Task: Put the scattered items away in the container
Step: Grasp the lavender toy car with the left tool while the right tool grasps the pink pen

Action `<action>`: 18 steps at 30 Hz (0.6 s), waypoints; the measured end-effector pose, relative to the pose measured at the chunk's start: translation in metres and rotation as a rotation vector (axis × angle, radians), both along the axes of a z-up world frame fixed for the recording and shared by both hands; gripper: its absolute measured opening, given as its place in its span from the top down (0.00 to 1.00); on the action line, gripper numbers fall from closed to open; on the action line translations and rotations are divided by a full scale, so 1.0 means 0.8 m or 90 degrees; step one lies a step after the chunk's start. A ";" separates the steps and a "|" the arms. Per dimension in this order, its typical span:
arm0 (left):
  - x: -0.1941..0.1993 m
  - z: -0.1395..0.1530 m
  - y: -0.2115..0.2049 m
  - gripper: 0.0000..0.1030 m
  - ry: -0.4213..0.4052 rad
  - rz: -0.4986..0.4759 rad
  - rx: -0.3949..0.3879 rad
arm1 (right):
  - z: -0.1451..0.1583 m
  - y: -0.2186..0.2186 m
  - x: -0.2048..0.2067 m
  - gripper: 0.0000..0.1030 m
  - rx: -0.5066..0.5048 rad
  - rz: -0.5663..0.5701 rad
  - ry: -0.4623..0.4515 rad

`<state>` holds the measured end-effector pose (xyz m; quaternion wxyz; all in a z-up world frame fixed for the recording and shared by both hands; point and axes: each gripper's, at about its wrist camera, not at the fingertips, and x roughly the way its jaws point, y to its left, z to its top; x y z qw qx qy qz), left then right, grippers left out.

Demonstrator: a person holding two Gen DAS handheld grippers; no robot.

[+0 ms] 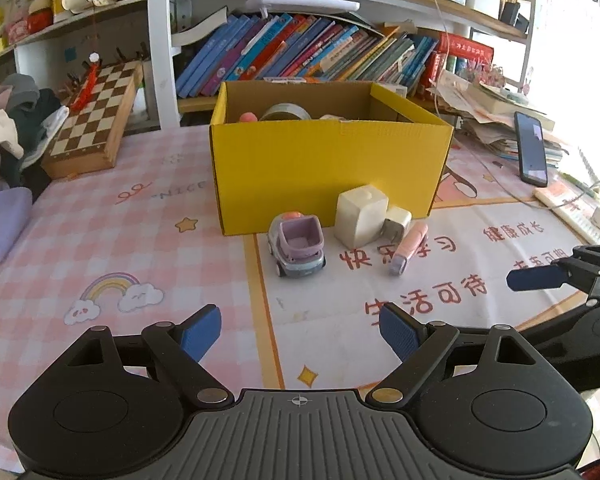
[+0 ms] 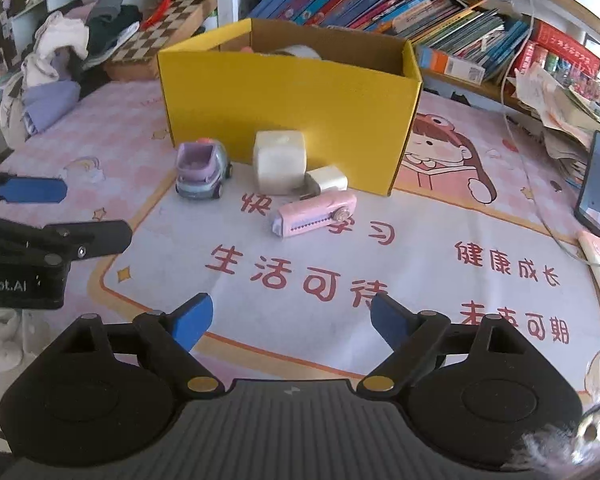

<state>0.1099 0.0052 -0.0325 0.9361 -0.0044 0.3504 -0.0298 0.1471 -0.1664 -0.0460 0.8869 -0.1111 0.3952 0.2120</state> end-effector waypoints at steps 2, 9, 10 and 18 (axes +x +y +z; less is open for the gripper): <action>0.005 0.000 0.000 0.14 -0.003 0.003 0.001 | -0.002 0.001 0.005 0.17 -0.004 0.004 0.003; 0.025 -0.006 0.000 0.14 0.008 0.019 -0.005 | -0.008 0.002 0.030 0.17 -0.008 0.017 0.014; 0.028 -0.007 0.000 0.14 0.009 0.021 -0.006 | -0.009 0.003 0.034 0.17 -0.008 0.020 0.016; 0.056 -0.016 -0.001 0.14 0.024 0.034 -0.009 | -0.018 0.006 0.068 0.17 -0.013 0.044 0.032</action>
